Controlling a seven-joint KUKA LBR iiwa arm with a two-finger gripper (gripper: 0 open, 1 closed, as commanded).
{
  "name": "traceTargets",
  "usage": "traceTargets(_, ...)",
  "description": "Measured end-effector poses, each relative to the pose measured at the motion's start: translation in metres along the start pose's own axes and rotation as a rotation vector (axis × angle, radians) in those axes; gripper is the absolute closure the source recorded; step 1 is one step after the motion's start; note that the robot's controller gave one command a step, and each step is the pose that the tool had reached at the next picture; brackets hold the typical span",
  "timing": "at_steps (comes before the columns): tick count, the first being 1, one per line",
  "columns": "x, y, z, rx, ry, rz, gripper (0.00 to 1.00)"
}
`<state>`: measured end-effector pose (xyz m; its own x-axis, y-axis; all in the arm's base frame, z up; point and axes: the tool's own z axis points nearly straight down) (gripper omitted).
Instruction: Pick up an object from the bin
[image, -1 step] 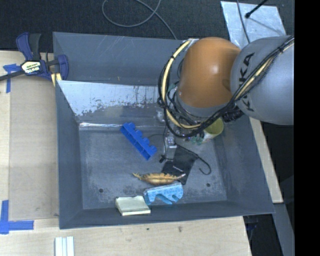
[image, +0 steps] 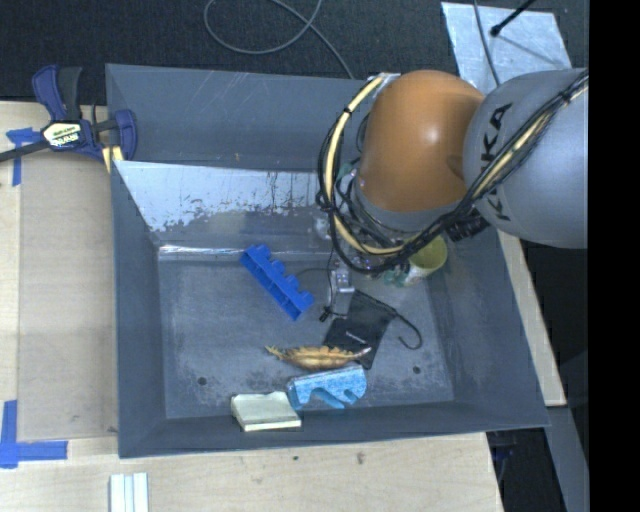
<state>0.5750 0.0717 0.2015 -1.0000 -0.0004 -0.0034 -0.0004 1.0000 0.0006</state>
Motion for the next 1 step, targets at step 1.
traceTargets(1,-0.0287,0.0134,0.0352,-0.001,-0.01,0.051,0.0)
